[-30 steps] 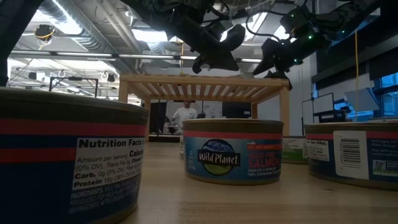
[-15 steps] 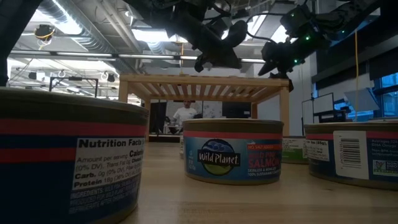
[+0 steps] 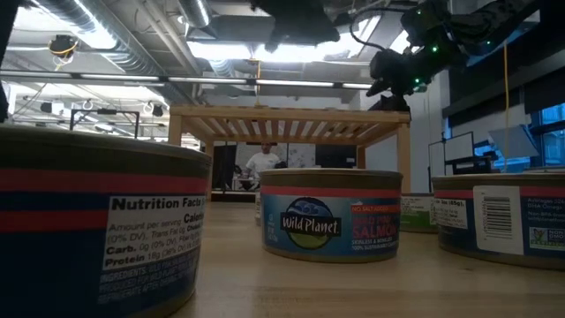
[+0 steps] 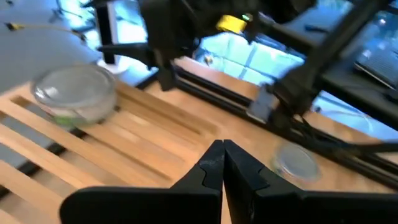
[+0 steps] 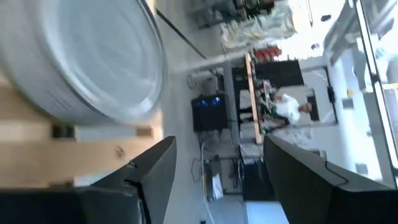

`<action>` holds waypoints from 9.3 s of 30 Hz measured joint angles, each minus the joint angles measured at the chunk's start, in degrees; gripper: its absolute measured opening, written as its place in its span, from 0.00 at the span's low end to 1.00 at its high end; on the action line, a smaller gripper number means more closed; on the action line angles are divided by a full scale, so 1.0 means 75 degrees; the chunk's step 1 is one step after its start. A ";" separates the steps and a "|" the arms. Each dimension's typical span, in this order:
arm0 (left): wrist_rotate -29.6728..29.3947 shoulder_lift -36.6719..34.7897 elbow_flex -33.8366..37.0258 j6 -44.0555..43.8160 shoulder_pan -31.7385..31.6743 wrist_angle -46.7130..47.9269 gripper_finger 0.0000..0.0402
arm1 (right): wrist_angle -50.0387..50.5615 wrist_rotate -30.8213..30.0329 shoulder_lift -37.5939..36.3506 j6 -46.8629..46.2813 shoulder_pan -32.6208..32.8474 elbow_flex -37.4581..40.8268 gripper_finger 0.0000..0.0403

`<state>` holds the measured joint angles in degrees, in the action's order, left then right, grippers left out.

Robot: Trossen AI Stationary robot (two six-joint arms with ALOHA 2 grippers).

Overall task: Stack canned seafood by type on shelf
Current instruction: Stack the green tuna can on top of the green tuna can on the shelf

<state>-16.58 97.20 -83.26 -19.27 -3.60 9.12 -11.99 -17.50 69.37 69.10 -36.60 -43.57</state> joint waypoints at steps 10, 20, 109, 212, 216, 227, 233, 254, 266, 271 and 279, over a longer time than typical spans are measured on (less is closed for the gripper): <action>-0.0003 0.0048 0.0000 -0.1493 0.1139 0.0952 0.00 | 0.0276 -0.1024 -0.0331 0.0036 0.2352 0.0000 0.60; -0.0006 0.0051 0.0000 -0.2471 0.2010 0.1854 0.00 | 0.1752 -0.2388 -0.0647 -0.0753 0.5028 0.0000 0.60; 0.1500 0.1047 0.3293 -0.7497 0.1764 0.0242 0.21 | 0.0196 -0.0021 0.3185 -0.1540 0.7744 0.0000 0.60; 0.2582 0.0549 0.3306 -0.6729 0.1173 -0.0273 0.00 | 0.0367 -0.0348 0.3179 -0.1568 0.8180 0.0000 0.60; 0.2703 0.0546 0.3307 -0.6726 0.1152 -0.0279 0.00 | 0.0347 -0.0389 0.3179 -0.1568 0.8180 0.0000 0.60; 0.3365 0.0546 0.3308 -0.6670 0.0905 -0.0365 0.00 | 0.0394 -0.0747 0.3179 -0.1568 0.8239 0.0000 0.60; 0.3571 0.0546 0.3306 -0.6618 0.0822 -0.0419 0.00 | 0.0397 -0.1113 0.3179 -0.1566 0.8627 0.0002 0.60; 0.3946 0.0546 0.3305 -0.6627 0.0808 -0.1392 0.00 | 0.0377 -0.2841 0.3176 -0.1996 0.9550 0.0003 0.60; 0.4216 0.0546 0.3305 -0.6656 0.0738 -0.1814 0.00 | 0.0402 -0.2960 0.3176 -0.2293 0.9532 0.0003 0.60; 0.4271 0.0546 0.3305 -0.6664 0.0744 -0.2048 0.00 | 0.0318 -0.3516 0.3176 -0.2296 0.9528 0.0003 0.60; 0.4278 0.0546 0.3305 -0.6638 0.0744 -0.2086 0.00 | 0.0186 -0.3612 0.3176 -0.2293 0.9526 0.0003 0.41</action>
<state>15.51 101.30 -58.48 -69.06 1.98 -6.53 -10.60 -44.59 93.19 51.90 34.85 -43.55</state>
